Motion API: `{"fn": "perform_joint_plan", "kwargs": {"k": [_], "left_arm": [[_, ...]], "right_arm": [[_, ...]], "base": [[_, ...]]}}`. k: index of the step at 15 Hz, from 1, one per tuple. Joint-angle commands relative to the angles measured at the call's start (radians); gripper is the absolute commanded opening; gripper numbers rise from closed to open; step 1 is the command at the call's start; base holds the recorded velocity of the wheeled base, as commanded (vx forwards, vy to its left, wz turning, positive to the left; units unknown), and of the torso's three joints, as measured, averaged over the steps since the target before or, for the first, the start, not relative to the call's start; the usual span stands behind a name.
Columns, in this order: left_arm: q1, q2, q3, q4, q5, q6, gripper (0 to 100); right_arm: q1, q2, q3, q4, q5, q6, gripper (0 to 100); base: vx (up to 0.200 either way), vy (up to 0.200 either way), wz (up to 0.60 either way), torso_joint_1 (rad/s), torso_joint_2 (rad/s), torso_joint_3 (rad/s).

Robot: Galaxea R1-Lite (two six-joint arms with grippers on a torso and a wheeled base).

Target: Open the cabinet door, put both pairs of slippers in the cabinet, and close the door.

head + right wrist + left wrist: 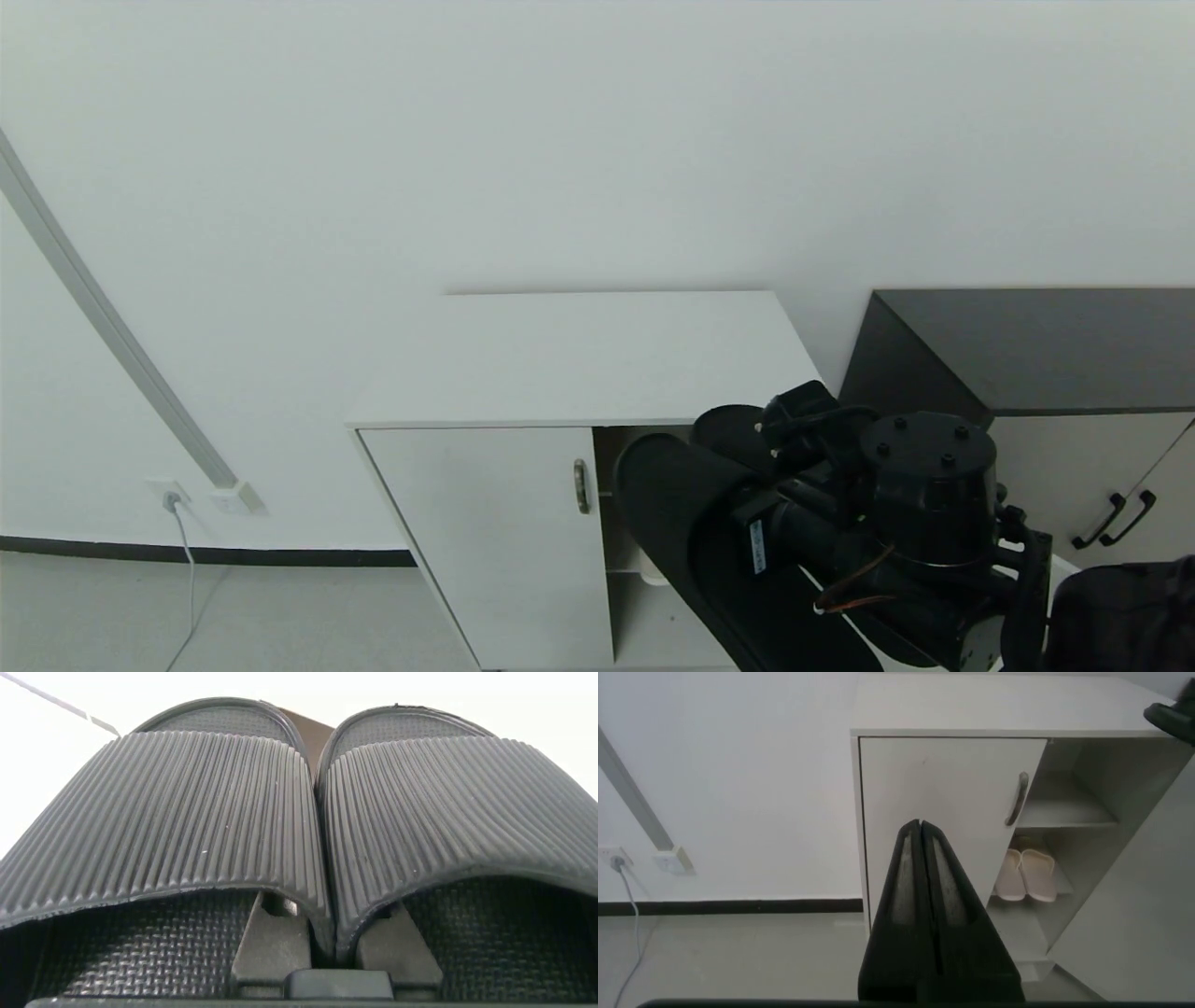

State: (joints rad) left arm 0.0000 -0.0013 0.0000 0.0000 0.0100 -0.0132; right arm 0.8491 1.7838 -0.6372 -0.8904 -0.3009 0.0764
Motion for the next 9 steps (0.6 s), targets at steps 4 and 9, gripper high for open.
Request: {"fn": "perform_joint_plan", "kwargs": {"k": [4, 9], "left_arm": [[0.000, 0.001, 0.000, 0.000, 0.001, 0.001, 0], [0.000, 0.001, 0.000, 0.000, -0.002, 0.002, 0]], "right_arm": [[0.001, 0.002, 0.001, -0.001, 0.000, 0.000, 0], [0.004, 0.002, 0.004, -0.001, -0.001, 0.000, 0]], "base": [[0.000, 0.000, 0.00, -0.173, 0.40, 0.231], [0.000, 0.000, 0.00, -0.229, 0.54, 0.309]]}}
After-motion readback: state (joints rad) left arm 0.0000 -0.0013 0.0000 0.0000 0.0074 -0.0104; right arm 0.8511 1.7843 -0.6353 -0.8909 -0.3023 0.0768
